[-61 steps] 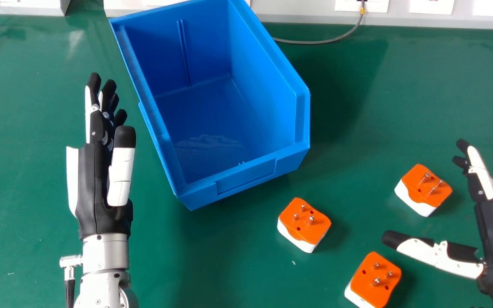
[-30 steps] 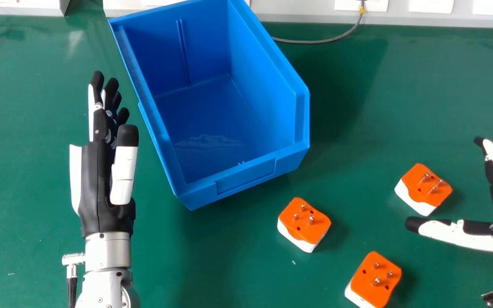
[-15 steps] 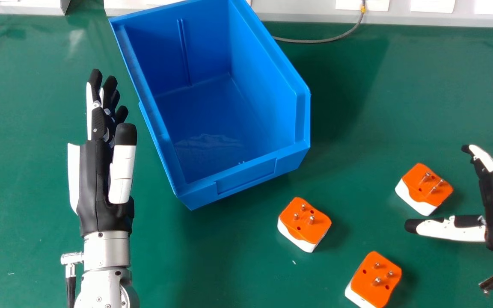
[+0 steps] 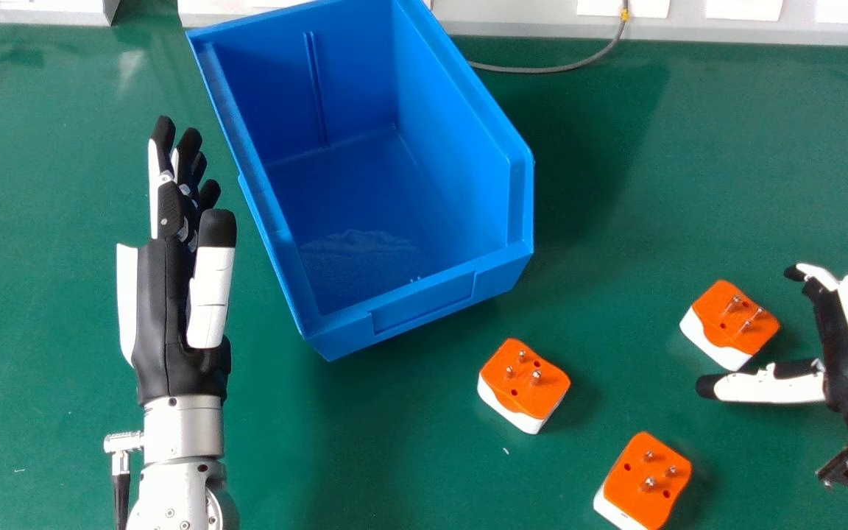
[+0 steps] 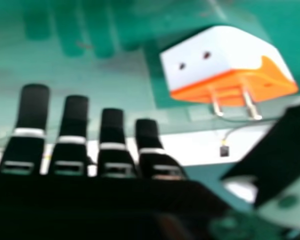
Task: Pick all objects and put in blue box
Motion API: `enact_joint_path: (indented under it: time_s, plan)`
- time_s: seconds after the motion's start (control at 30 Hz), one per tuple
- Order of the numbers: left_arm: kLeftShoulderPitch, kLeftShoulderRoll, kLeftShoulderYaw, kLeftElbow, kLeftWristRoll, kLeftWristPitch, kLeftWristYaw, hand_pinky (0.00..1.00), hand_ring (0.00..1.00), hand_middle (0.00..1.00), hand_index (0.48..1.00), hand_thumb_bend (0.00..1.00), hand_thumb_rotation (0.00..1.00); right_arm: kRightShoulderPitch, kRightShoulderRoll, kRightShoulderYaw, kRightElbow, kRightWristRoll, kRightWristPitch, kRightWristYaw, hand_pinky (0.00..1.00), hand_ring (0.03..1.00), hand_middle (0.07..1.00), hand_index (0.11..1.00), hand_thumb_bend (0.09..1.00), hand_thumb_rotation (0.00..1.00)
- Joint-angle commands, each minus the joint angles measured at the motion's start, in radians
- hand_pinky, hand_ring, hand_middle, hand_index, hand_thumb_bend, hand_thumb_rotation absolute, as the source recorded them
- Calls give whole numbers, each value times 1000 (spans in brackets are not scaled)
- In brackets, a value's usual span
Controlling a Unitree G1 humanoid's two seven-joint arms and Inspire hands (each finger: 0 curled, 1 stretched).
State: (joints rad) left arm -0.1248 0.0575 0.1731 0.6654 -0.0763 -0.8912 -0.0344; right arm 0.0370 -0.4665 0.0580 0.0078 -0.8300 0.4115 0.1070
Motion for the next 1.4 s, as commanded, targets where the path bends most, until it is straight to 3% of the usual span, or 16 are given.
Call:
enact_joint_path:
  time_s: [0.0,0.3,0.57,0.93,1.2,1.37]
  plan:
    - [-11,9,-1,-10,10,-12,-1,959,982,980,990,962,913,-42,-19,16,10,-19,36,14,606,783,861,865,1000,469]
    - [-8,6,-1,-15,3,-8,-2,961,984,982,994,964,916,-126,-36,82,76,-24,85,23,588,792,876,874,1000,473]
    - [-7,3,-1,-14,8,-10,6,959,983,981,992,964,914,-184,-42,132,118,-36,103,28,565,766,863,870,1000,471]
    - [-10,3,-2,-6,5,-17,2,956,981,979,990,961,910,-253,-60,175,160,-12,151,101,533,750,852,860,1000,479]
    - [-3,0,-2,-24,-1,-8,0,958,982,980,990,961,908,-301,-115,198,212,-2,144,196,516,741,845,840,1000,461]
    - [-2,-2,-4,-32,5,-6,4,955,980,978,988,958,906,-325,-165,238,239,-22,132,253,494,724,824,819,1000,466]
